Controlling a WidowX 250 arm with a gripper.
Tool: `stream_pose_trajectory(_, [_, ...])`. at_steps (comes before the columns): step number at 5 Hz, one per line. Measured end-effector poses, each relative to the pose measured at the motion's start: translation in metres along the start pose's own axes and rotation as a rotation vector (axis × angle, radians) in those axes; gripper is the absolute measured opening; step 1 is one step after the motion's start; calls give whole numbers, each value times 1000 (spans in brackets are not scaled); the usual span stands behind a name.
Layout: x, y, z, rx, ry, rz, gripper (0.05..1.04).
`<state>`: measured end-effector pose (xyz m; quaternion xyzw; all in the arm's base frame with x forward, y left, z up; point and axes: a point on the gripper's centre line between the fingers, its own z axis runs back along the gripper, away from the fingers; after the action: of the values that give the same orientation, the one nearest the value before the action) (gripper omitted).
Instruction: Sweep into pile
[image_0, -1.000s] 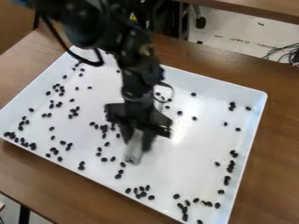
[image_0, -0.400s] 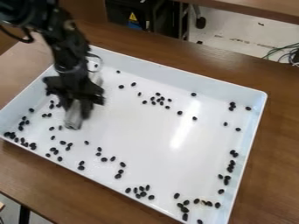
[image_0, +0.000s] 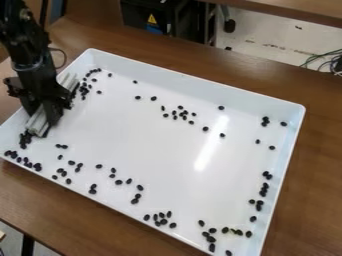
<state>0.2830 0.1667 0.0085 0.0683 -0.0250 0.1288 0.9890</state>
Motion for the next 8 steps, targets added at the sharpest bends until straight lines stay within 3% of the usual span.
stream_pose_trajectory(1, [4, -5, 27, -14, -66, 12, 359])
stream_pose_trajectory(3, [-4, -90, 64, -100, -132, -101, 359])
stream_pose_trajectory(4, [-18, -134, 66, -151, -119, -128, 359])
stream_pose_trajectory(6, [-43, -227, 61, -246, -78, -322, 359])
stream_pose_trajectory(8, [-51, -326, 60, -266, -72, -390, 359])
